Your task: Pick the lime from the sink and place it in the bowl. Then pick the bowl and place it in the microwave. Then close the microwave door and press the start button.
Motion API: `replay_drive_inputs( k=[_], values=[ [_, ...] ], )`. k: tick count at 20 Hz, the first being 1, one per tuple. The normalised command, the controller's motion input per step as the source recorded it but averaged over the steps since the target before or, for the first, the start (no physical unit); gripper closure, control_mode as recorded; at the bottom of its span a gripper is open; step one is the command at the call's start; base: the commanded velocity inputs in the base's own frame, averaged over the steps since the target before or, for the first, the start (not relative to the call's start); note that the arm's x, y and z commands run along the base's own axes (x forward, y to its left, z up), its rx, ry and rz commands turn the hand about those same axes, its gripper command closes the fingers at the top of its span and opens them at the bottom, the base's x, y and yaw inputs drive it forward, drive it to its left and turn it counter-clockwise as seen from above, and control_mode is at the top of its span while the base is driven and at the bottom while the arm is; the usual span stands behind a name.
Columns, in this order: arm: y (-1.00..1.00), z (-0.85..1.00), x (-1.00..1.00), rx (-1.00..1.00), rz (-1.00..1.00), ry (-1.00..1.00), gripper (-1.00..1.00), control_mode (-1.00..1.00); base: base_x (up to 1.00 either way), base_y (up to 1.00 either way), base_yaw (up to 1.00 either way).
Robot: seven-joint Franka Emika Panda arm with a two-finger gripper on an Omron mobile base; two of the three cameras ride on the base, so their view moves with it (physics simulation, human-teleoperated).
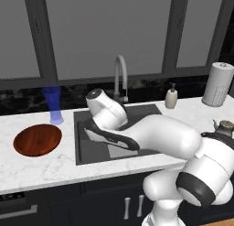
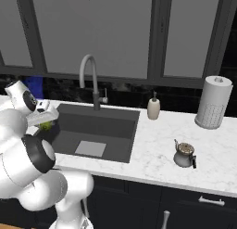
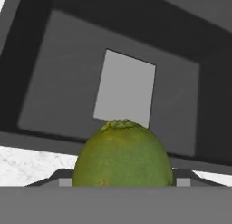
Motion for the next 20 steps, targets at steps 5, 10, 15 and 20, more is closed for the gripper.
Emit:
replay_drive_inputs(
  k=[5,10,15,20],
  values=[
    [0.91,1.00,-0.28,0.02,0.09,0.08,1.00,-1.00,0.00,0.00,0.00],
    [1.00,0.60,0.06,0.00,0.13,0.22,1.00,-1.00,0.00,0.00,0.00],
    [1.00,-0.21,0.43,0.03,0.27,0.19,1.00,-1.00,0.00,0.00,0.00],
    [0.99,-0.61,0.54,0.03,0.34,0.05,1.00,-1.00,0.00,0.00,0.00]
  ],
)
